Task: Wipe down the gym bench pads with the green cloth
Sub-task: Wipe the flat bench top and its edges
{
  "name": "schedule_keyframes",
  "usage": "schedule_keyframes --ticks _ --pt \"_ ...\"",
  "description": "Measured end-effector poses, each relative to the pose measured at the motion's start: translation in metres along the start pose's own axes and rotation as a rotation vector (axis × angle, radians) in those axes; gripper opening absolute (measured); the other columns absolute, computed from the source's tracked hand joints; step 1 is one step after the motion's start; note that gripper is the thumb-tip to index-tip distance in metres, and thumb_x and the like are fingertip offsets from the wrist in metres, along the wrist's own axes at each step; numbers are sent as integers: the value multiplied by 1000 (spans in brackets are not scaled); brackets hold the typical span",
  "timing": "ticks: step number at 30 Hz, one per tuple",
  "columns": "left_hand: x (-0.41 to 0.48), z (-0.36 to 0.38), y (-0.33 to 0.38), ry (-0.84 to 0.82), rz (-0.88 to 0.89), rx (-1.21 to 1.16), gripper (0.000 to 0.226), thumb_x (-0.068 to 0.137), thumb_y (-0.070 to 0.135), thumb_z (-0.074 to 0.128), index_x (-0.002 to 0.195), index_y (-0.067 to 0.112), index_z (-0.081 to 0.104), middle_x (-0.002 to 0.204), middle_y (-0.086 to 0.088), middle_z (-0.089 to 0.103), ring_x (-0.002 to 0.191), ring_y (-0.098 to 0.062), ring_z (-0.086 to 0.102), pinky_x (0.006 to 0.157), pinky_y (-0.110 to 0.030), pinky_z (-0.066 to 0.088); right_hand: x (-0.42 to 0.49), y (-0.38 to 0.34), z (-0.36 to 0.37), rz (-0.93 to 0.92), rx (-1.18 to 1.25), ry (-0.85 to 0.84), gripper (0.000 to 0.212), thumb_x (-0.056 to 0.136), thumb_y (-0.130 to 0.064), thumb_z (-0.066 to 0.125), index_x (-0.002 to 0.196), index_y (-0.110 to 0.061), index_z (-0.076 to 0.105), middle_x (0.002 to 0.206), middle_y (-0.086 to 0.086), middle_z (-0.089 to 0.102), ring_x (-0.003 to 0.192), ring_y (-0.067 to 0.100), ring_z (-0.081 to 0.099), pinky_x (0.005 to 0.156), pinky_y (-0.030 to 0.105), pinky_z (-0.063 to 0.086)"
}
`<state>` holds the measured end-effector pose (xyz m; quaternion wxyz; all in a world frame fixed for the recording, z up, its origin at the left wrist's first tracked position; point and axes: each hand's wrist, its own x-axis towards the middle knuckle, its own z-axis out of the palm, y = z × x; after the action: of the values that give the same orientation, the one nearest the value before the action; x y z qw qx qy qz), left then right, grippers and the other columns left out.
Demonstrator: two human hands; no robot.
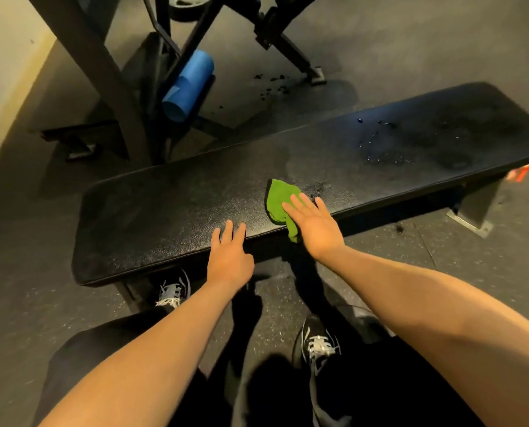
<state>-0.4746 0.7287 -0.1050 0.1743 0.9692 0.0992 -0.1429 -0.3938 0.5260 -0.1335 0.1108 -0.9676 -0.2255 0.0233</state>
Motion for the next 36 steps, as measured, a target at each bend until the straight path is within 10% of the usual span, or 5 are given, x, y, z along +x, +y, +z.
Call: schedule_keyframes --ticks 5,14,26,36 --pt "16 6 28 70 191 125 64 95 22 48 155 10 29 161 -12 28 152 -26 15 126 -36 3 2 -18 -3 -296 156 -36 81 80 14 54 153 -12 33 163 8 18 153 25 6 122 36 -6" --pt "10 3 39 23 169 253 68 104 27 41 160 9 8 168 -12 6 155 -26 2 126 -34 -2 13 62 -24 285 220 -102 76 89 -9 51 157 -11 15 166 10 2 152 28 -6 122 46 3" --pt "17 4 40 -23 119 97 70 93 19 53 157 11 26 166 -13 16 152 -33 14 124 -39 14 -2 -12 -7 -135 -53 -216 89 86 4 53 159 -17 6 166 7 -7 152 25 -9 121 42 -3" --pt "15 4 37 -74 92 62 74 96 22 50 161 19 13 169 -4 3 155 -27 0 126 -39 13 -8 -17 -9 164 4 -123 86 88 -1 56 158 -13 8 165 11 -2 152 29 -5 124 44 8"
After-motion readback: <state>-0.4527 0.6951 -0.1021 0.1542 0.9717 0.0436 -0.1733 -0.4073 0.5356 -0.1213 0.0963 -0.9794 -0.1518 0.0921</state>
